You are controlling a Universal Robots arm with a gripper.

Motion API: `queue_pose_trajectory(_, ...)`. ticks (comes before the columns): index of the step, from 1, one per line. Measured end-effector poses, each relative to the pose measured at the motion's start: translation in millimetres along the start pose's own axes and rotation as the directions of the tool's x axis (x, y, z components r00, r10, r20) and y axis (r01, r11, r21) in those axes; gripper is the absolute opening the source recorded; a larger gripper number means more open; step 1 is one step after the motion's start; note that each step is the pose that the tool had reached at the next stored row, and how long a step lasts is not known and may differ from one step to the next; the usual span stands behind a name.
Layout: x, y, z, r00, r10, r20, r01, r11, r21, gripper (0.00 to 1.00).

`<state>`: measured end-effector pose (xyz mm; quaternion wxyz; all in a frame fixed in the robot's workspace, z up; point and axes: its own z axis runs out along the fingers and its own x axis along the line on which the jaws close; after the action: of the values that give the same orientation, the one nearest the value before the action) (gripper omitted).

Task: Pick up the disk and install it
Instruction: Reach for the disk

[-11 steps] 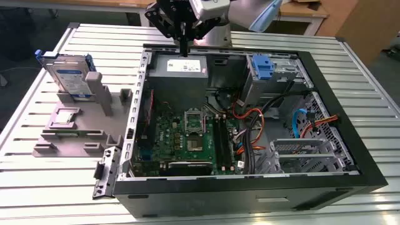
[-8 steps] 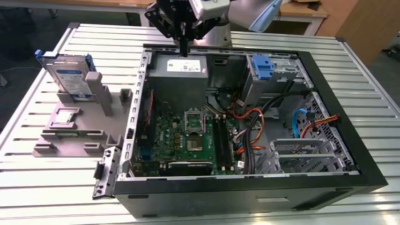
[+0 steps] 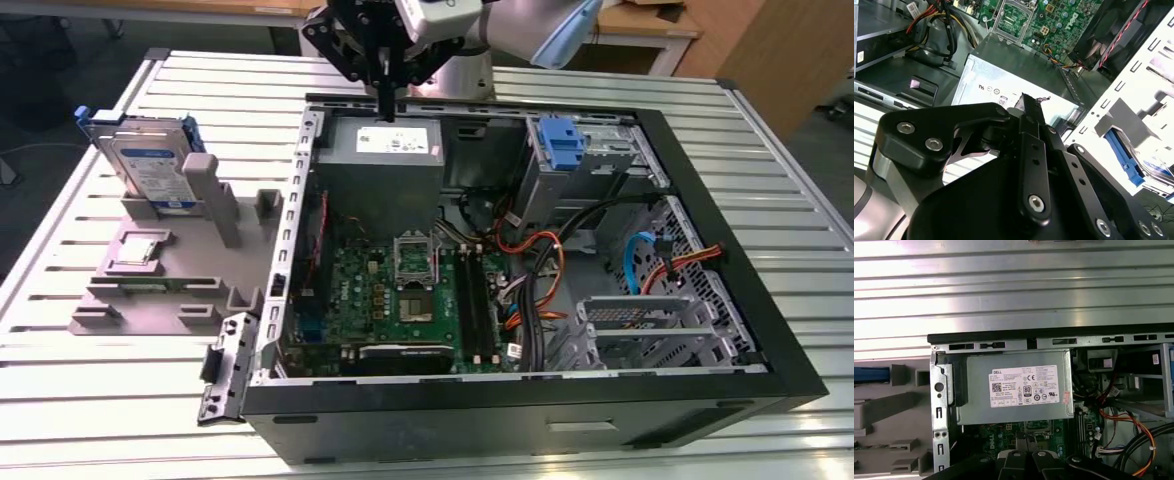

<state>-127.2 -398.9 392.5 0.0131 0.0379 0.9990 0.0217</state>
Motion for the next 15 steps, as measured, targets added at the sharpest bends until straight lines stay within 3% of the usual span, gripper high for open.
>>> queue_pose_trajectory(7, 2.2, -0.2, 0.2, 1.0000, 0.000, 0.0000, 0.000, 1.0000, 0.0000, 0.10)
queue_pose_trajectory(9, 8.0, -0.6, 0.5, 1.0000, 0.000, 0.0000, 0.000, 1.0000, 0.0000, 0.10)
queue_pose_trajectory(15, 8.9, -0.7, 0.5, 1.0000, 0.000, 0.0000, 0.000, 1.0000, 0.0000, 0.10)
